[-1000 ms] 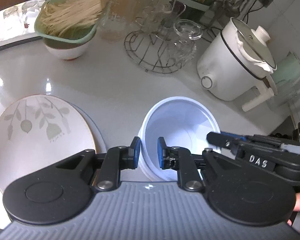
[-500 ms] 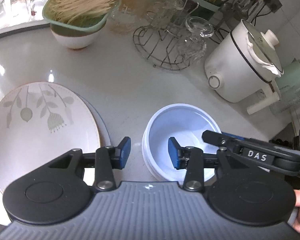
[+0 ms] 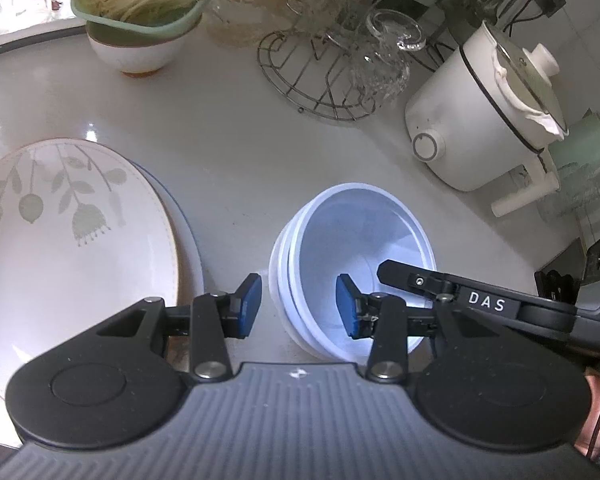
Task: Organize plates and bowls
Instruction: 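Lower the small white bowl into the nested bowls and open both grippers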
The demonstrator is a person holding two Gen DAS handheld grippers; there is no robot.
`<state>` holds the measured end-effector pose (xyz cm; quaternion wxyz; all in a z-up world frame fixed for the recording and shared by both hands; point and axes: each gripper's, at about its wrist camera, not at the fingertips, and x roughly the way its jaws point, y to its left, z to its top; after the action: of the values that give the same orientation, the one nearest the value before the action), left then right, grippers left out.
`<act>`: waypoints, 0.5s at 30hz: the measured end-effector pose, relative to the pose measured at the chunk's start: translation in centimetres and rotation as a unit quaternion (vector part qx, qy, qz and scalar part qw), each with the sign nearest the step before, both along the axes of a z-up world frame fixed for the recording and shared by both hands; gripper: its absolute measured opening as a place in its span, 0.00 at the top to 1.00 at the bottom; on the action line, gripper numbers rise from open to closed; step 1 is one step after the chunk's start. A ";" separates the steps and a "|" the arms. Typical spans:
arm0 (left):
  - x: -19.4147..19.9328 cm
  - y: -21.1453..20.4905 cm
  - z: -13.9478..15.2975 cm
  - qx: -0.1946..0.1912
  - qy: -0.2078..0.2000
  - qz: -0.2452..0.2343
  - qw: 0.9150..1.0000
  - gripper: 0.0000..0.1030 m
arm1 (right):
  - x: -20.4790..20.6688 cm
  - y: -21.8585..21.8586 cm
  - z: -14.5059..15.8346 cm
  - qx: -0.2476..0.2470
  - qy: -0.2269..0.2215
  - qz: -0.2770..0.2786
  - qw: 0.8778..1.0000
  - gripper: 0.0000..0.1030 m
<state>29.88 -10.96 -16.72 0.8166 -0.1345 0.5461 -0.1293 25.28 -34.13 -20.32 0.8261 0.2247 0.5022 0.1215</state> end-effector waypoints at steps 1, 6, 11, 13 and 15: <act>0.1 -0.1 -0.2 -0.001 0.003 -0.002 1.000 0.55 | 0.1 -0.1 -0.2 0.002 0.003 -0.002 1.000 0.62; 0.0 -0.5 -0.8 -0.003 0.011 -0.005 1.000 0.55 | 0.2 -0.3 -1.1 0.019 0.020 -0.004 1.000 0.62; 0.2 -0.7 -1.3 0.000 0.017 -0.008 1.000 0.55 | 0.1 -0.7 -1.5 0.036 0.024 -0.009 0.999 0.63; 0.3 -0.8 -1.5 0.001 0.020 -0.008 1.000 0.55 | 0.1 -0.8 -1.5 0.039 0.023 -0.009 0.999 0.63; 0.4 -0.9 -1.8 0.001 0.022 -0.009 1.000 0.55 | 0.1 -0.6 -1.5 0.037 0.020 -0.002 0.999 0.68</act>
<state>30.24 -11.91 -18.55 0.8034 -0.1313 0.5654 -0.1329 25.40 -34.76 -21.79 0.8073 0.2588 0.5132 0.1337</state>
